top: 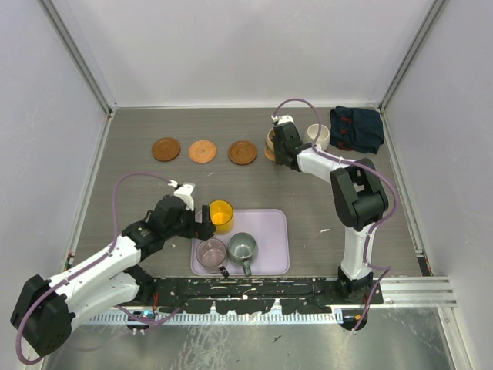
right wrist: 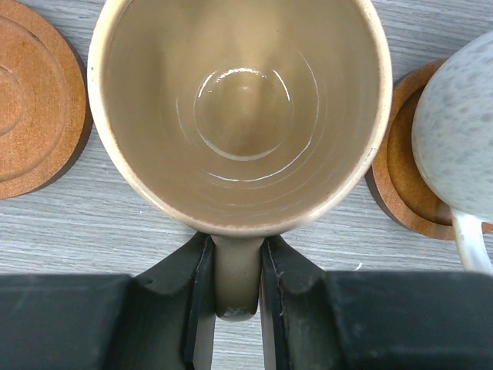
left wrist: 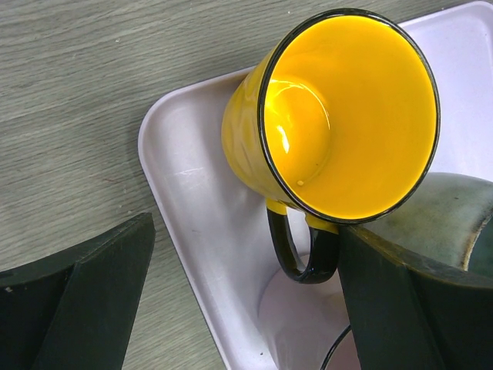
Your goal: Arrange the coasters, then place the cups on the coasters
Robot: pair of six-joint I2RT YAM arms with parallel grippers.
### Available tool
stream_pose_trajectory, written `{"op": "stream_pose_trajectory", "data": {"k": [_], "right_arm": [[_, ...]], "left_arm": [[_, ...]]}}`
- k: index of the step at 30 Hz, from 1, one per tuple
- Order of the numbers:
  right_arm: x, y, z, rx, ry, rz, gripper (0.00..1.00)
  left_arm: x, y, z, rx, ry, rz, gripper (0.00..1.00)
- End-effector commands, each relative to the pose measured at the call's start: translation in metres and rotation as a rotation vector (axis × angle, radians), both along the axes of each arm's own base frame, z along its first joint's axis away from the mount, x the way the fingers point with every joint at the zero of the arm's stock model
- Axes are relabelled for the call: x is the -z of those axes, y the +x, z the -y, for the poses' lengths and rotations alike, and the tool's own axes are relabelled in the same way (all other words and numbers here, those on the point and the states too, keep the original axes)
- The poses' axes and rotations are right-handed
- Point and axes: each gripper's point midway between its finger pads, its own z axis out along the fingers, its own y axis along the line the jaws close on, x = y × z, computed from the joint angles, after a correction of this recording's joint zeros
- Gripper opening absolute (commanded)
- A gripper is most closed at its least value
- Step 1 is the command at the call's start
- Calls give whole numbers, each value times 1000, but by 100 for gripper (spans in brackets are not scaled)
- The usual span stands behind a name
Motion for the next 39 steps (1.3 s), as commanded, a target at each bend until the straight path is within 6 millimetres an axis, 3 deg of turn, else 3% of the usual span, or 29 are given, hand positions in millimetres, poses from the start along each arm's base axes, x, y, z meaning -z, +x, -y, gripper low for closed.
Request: {"op": "stream_pose_trajectory", "data": {"k": [1, 12, 20, 39], "right_arm": [[-74, 23, -16, 1, 81, 192, 23], [-96, 28, -15, 38, 122, 265, 6], [-115, 31, -18, 42, 160, 320, 1], [-92, 27, -29, 27, 145, 236, 1]], "left_arm": [[-12, 17, 1, -48, -35, 70, 98], [-11, 16, 1, -46, -37, 70, 98], [-9, 17, 1, -43, -28, 67, 98], [-7, 17, 0, -46, -18, 63, 98]]}}
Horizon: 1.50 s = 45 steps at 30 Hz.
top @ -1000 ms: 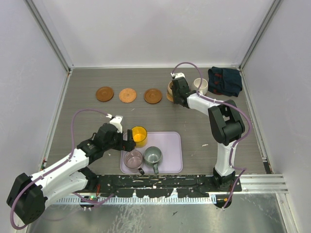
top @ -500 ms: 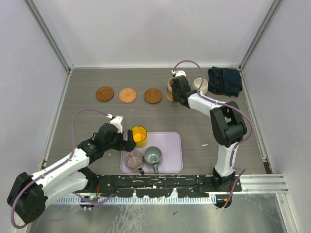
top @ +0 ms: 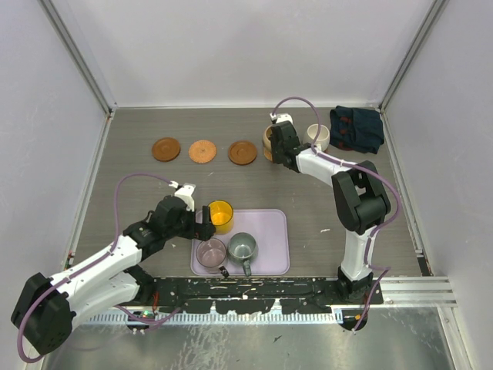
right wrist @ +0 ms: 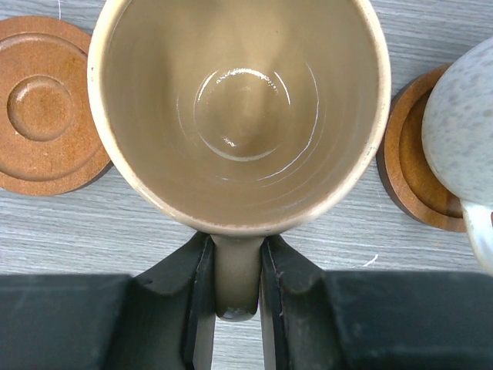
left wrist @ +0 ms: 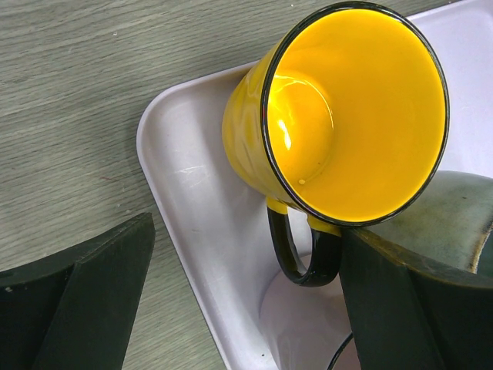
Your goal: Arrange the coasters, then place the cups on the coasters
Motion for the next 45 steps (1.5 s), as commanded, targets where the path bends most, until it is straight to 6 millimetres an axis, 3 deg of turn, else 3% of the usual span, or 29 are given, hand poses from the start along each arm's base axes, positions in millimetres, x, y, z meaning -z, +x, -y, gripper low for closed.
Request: {"op": "stream_pose_trajectory", "data": {"k": [1, 20, 28, 38, 45], "right_arm": [[-73, 31, -15, 24, 98, 200, 1], [-55, 36, -17, 26, 90, 170, 1], [-38, 34, -16, 42, 85, 137, 1], [-36, 32, -3, 101, 44, 133, 1], [-35, 32, -5, 99, 54, 126, 1]], "left_arm": [[-12, 18, 0, -47, -21, 72, 98], [-9, 18, 0, -48, -15, 69, 98], [-8, 18, -1, -50, -9, 68, 98], [-9, 18, -2, -54, -11, 70, 98], [-8, 17, -3, -55, -10, 67, 98]]}}
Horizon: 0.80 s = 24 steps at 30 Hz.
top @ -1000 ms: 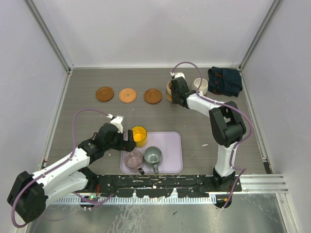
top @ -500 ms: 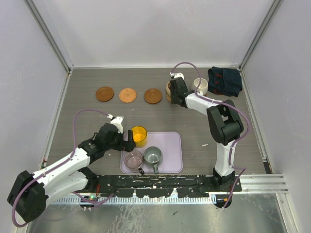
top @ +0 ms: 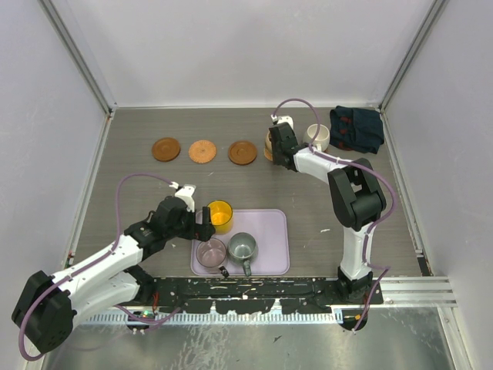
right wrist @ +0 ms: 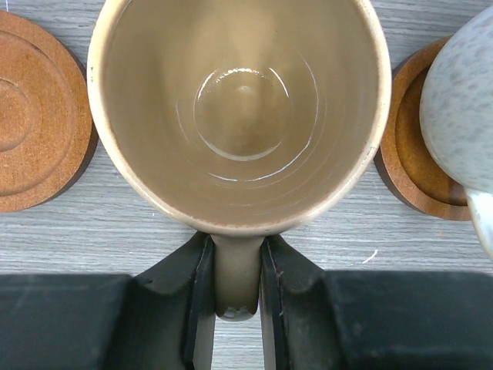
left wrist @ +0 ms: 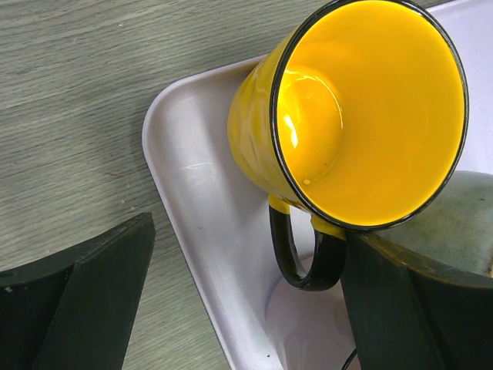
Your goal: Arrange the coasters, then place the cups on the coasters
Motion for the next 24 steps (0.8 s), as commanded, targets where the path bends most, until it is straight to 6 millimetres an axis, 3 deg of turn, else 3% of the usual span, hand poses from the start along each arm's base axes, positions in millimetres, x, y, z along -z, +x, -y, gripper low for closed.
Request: {"op": "stream_pose_trajectory", "data": {"k": [1, 15, 24], "right_arm": [[-52, 30, -13, 30, 73, 164, 1], [-52, 31, -24, -10, 109, 145, 5], [-47, 26, -16, 18, 84, 128, 7]], "left_arm": [[-14, 18, 0, -48, -26, 80, 98], [-13, 17, 0, -47, -30, 78, 98], [-15, 17, 1, -45, -36, 81, 98]]}}
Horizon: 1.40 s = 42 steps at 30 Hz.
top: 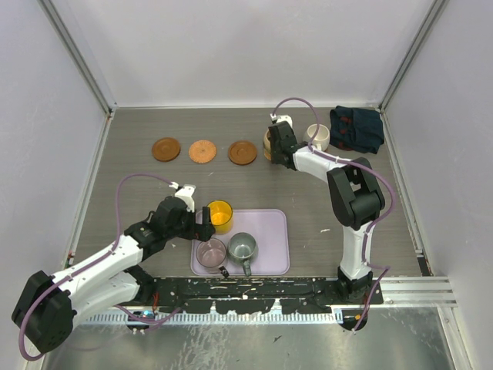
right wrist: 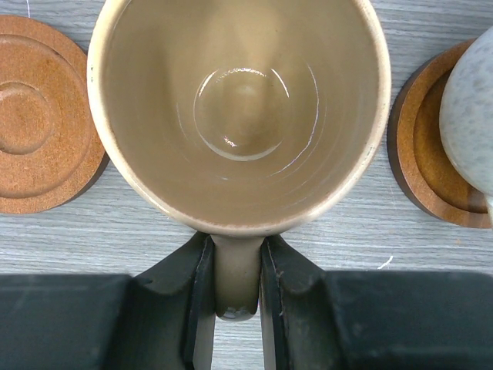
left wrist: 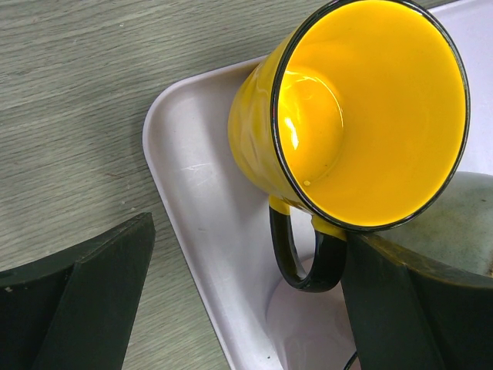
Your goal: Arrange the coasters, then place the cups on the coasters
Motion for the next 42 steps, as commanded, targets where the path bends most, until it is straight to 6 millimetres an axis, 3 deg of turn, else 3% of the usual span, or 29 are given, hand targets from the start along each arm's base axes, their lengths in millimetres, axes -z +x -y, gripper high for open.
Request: {"op": "stream_pose_trajectory", "data": {"k": [1, 8, 18, 25, 33, 42], "right_arm": [[-47, 23, -8, 32, 50, 138, 7], [-47, 20, -5, 34, 46, 133, 11], [-43, 16, -8, 20, 43, 119, 52], [-39, 12, -11, 10, 37, 108, 54], [-50, 0, -8, 40, 13, 133, 59], [-76, -40, 1, 96, 23, 179, 64]], "left_arm": [[-16, 17, 1, -43, -36, 78, 98], [-17, 16, 1, -43, -36, 77, 98], [-16, 15, 0, -47, -37, 76, 98], [-17, 16, -1, -49, -36, 80, 98], [-15, 14, -1, -48, -37, 74, 98], [-17, 13, -2, -47, -41, 80, 98]]}}
